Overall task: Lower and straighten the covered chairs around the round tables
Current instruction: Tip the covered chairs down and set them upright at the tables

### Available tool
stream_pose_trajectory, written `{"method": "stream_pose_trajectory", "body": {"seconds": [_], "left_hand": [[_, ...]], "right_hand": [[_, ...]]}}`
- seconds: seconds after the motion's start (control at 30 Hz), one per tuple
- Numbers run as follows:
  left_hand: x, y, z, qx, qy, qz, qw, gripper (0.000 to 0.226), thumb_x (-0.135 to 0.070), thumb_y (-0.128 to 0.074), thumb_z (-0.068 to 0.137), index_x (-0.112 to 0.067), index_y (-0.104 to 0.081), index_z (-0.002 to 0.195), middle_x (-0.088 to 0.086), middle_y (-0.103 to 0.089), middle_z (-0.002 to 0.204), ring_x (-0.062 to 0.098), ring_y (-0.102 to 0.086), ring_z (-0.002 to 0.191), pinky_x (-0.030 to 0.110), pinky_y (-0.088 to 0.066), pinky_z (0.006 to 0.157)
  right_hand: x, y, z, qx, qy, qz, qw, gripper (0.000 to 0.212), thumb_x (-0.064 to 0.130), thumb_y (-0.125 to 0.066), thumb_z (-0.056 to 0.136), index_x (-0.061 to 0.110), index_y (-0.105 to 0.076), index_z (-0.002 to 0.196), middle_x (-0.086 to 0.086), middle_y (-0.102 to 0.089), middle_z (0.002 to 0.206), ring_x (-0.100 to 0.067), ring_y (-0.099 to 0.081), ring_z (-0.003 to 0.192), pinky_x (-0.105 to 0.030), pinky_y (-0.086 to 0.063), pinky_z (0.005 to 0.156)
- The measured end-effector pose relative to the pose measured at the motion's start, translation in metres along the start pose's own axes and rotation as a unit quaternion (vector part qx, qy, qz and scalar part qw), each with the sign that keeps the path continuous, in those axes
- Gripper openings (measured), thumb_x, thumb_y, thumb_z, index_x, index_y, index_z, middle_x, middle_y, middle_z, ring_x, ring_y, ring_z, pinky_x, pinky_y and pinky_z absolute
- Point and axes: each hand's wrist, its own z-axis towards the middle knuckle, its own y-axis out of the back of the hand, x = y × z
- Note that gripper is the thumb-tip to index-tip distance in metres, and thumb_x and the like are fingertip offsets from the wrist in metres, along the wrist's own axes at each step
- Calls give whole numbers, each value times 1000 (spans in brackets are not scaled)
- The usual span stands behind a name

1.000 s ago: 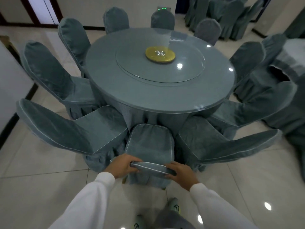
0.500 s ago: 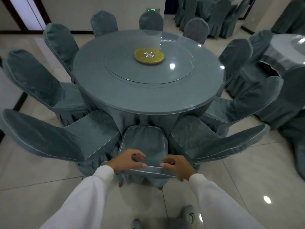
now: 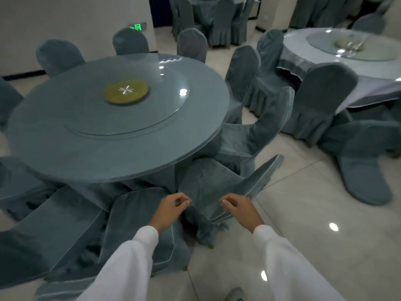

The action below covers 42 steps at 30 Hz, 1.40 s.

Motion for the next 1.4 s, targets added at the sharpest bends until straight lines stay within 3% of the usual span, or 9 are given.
{"method": "stream_pose_trajectory", "body": {"seconds": [0.37,0.67,0.77,0.87,1.4], "left_hand": [[-151,-177,146,83,-61,-51,993,9,-20,-68,95,-26,-75,93,-8,-76,92,10,-71,92,26,-54,86],[-243,-289,248,171,-49,-132,975,10,-10,-63,97,-11,-73,96,8,-77,91,22,-72,87,28,-58,76],[-270,-326,288,204,-39,-131,969,11,-12,-63,98,-15,-73,97,6,-77,89,23,-72,85,37,-58,77],[-302,-366,335,249,-53,-112,961,12,-16,-61,99,-19,-72,99,1,-77,92,17,-71,85,32,-57,76],[-440,-552,502,342,-77,-71,934,13,-18,-61,97,-23,-73,96,-2,-77,92,20,-71,89,30,-54,77]], "right_hand": [[-127,189,0,-135,-93,74,984,13,25,-63,96,28,-75,92,9,-75,87,-10,-70,81,-29,-57,80],[-202,292,8,-191,-174,110,960,16,20,-61,98,24,-76,94,7,-77,84,-8,-71,77,-13,-52,71],[-224,328,20,-197,-195,111,954,16,22,-61,99,26,-75,94,9,-76,84,-7,-71,78,-13,-51,71],[-248,373,39,-213,-223,112,945,16,22,-61,98,26,-75,94,9,-76,85,-8,-72,79,-13,-50,71],[-383,581,86,-293,-299,106,902,17,24,-58,101,28,-74,97,12,-77,88,-5,-72,82,-18,-51,74]]}}
